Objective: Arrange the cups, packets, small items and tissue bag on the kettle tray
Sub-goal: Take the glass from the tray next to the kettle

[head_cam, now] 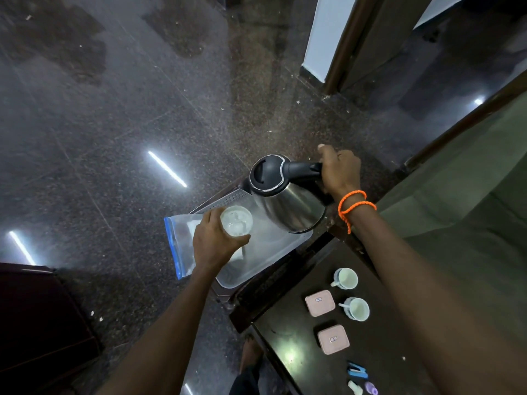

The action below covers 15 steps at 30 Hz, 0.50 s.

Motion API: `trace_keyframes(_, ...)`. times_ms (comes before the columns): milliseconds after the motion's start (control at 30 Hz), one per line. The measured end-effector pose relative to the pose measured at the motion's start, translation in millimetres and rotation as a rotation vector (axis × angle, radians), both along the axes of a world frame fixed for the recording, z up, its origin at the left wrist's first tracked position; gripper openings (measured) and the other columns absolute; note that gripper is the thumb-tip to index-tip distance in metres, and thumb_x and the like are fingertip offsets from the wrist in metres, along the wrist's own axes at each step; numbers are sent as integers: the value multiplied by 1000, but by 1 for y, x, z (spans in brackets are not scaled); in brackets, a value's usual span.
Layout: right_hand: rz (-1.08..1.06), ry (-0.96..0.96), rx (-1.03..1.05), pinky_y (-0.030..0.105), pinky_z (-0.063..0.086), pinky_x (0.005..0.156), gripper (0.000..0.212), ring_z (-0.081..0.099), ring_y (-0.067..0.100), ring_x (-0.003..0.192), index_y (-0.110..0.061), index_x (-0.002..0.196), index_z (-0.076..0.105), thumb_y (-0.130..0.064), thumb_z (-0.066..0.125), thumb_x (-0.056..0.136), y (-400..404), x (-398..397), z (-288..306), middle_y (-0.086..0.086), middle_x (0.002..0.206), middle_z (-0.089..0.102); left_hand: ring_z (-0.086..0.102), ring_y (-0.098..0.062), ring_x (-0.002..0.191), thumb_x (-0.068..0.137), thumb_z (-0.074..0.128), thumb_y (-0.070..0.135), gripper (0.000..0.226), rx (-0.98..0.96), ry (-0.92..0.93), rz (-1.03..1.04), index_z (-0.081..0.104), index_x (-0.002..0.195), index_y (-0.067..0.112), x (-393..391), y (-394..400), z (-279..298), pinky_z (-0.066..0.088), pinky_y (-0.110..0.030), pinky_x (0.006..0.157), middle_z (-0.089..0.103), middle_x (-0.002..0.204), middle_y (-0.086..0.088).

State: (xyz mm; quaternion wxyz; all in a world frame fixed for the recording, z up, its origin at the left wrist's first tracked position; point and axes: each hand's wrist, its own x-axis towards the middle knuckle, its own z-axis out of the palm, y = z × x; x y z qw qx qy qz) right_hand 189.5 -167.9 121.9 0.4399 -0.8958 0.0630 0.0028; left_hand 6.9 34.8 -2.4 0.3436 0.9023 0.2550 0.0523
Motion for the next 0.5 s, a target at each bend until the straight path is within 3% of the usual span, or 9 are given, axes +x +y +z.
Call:
trace_keyframes(67,-86,55,104,44,51,82,55,68,36,86,0,77,76,-49,52,83,-4,-2,-12,22,85,74,65,-28,110,53,95,49,85,11,-1,9,60,126,24,-1,2,-2,56,-43,84,65,127,-2)
trace_keyframes(133,-177,101,192,36,46,76,49,65,29,82,-3,80,77,-47,55,82,-6,-6,-31,18,85,75,64,-25,109,52,95,51,85,18,-8,14,60,125,26,-1,5,-5,56,-42,84,64,126,1)
trace_keyframes(267,-342,205,356,28,43,56,33,61,23,66,-15,64,69,-35,62,90,-4,-17,-77,4,68,68,62,-21,112,51,94,55,84,31,-43,18,59,122,29,-5,10,-19,56,-41,82,64,123,5)
trace_keyframes(400,-433,243,447,11,38,37,33,61,6,50,-10,65,65,-26,62,94,-1,-29,-122,7,67,65,61,-21,111,49,85,64,84,26,-59,18,56,121,32,-8,12,-31,56,-43,84,66,118,5)
trace_keyframes(500,-434,232,491,8,31,29,39,53,-6,34,-13,57,62,-23,62,95,3,-38,-147,-2,54,59,61,-22,109,48,87,60,84,36,-86,19,57,121,31,-10,12,-37,54,-42,84,67,114,3)
